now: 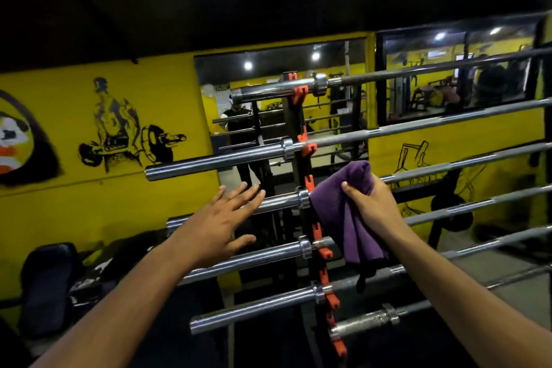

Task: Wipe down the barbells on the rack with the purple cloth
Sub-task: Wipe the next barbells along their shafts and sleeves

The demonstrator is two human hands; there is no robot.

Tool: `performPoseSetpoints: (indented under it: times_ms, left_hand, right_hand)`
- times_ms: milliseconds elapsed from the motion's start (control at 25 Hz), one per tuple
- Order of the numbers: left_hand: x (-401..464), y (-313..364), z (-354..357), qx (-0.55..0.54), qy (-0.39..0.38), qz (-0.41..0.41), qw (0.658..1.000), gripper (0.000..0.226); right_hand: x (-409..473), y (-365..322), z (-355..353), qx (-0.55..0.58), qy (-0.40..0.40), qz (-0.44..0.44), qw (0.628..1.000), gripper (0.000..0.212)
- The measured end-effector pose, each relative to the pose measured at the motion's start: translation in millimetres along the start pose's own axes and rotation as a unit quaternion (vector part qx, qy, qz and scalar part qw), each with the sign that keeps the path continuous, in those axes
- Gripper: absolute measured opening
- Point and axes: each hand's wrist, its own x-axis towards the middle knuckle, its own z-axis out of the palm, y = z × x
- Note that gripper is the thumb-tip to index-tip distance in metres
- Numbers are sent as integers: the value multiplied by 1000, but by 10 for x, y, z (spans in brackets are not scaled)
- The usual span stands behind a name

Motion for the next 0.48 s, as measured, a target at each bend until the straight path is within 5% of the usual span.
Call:
performPoseSetpoints:
  times_ms: [480]
  left_hand:
    - [1099,-200,332,-47,82,67,993,73]
  right_hand:
    - [484,340,-300,-47,118,-19,992,10]
